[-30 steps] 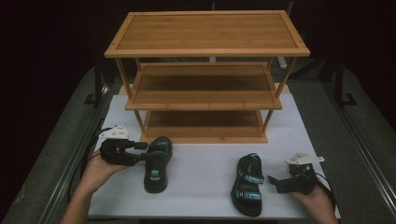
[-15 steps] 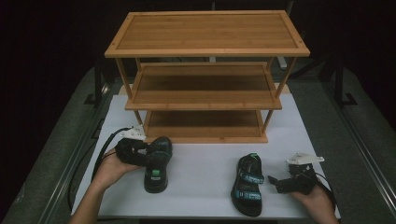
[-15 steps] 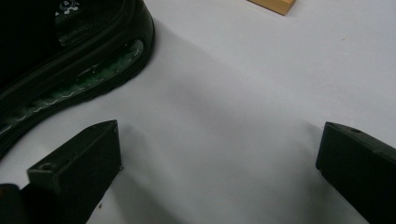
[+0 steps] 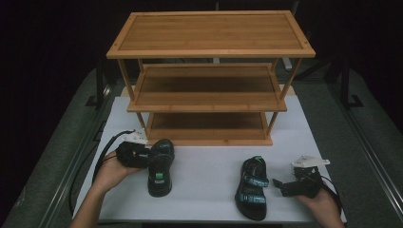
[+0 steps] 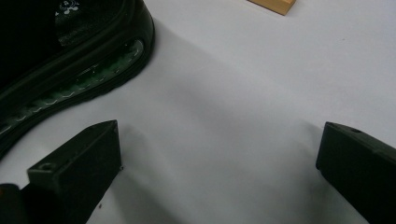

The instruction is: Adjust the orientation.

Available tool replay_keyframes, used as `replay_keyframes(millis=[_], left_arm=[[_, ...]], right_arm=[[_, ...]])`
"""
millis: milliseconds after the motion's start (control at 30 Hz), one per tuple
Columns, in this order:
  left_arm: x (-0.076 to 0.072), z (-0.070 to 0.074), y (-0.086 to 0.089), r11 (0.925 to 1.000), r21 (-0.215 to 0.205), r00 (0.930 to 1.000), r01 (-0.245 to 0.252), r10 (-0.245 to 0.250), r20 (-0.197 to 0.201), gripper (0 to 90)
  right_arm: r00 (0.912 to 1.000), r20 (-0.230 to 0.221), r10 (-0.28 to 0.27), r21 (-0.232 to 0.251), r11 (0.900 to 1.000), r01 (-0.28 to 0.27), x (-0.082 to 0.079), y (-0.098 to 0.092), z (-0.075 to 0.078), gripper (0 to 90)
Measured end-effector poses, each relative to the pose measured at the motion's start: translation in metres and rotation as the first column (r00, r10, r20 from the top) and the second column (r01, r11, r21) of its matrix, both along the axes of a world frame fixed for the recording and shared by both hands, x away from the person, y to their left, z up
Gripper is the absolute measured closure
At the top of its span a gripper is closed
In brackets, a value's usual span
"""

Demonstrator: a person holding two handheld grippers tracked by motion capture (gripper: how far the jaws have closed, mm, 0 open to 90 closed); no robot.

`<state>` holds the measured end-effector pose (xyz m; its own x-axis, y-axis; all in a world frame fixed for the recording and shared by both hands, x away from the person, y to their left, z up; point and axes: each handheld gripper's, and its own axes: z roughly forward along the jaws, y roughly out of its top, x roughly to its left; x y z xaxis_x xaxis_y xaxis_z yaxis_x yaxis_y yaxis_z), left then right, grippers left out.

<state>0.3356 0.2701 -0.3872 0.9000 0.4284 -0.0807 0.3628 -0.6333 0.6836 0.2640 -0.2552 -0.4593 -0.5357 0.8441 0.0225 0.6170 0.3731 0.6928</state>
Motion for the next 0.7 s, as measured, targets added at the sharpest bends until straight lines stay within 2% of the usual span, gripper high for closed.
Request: replay_keyframes(millis=[333, 467, 667, 700], left_arm=[[-0.004, 0.011, -0.004, 0.9995, -0.032, 0.9995, 0.003, -0.002, 0.032, 70.0], [-0.005, 0.022, -0.016, 0.9982, -0.057, 0.9987, 0.021, -0.019, 0.047, 69.9], [-0.003, 0.026, -0.033, 0.997, -0.064, 0.9979, 0.042, -0.039, 0.051, 69.9], [-0.002, 0.026, -0.041, 0.9967, -0.063, 0.9977, 0.051, -0.048, 0.049, 69.9]], right_arm=[[1.0, 0.0, 0.001, -0.001, 1.0, -0.001, 0.0, 0.0, 0.0, 0.0], [1.0, 0.002, 0.001, 0.001, 1.0, -0.001, 0.0, 0.0, 0.0, 0.0], [1.0, 0.001, 0.0, 0.002, 1.0, 0.0, 0.0, 0.0, 0.0, 0.0], [1.0, 0.001, 0.0, 0.002, 1.0, 0.0, 0.0, 0.0, 0.0, 0.0]])
